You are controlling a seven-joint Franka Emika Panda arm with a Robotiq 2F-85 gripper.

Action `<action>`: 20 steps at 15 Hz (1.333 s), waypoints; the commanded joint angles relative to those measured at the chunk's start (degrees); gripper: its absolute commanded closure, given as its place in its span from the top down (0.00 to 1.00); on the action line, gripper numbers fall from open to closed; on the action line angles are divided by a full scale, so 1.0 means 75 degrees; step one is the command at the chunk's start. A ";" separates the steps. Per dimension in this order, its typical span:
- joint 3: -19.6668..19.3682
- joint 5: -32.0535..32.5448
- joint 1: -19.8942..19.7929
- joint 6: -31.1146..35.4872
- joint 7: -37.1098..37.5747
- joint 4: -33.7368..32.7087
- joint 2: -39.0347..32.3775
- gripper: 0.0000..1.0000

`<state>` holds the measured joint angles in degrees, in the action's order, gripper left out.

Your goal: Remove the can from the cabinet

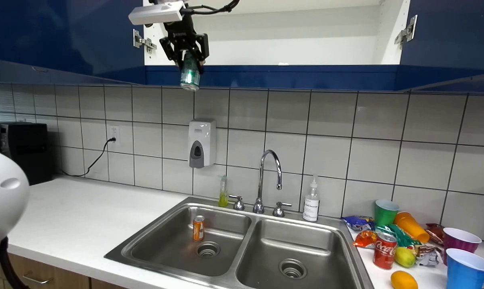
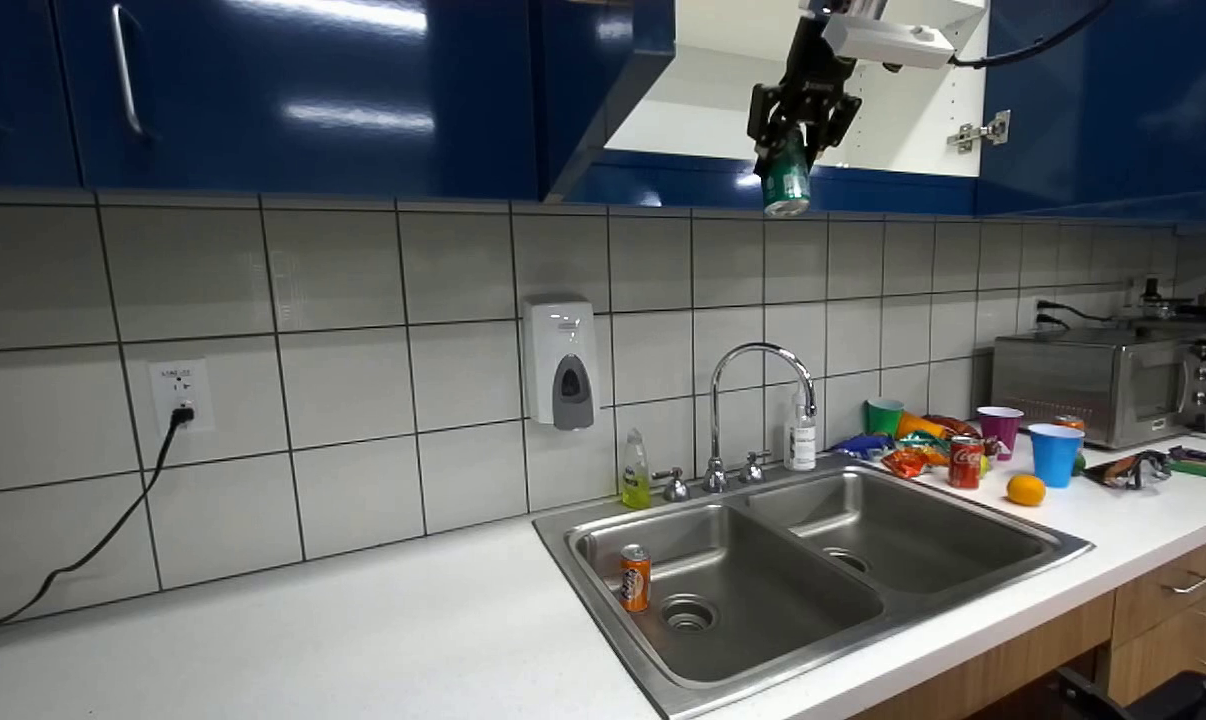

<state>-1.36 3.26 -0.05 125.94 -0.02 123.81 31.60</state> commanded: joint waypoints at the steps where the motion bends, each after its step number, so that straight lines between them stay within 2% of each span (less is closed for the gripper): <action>1: 0.0029 -0.0077 0.0008 0.0502 -0.0093 0.0460 0.0109 0.38; 20: 0.0027 -0.0086 0.0097 0.2122 -0.0172 0.2579 0.0178 0.38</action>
<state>-1.32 3.15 0.55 138.86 -0.02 140.99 32.24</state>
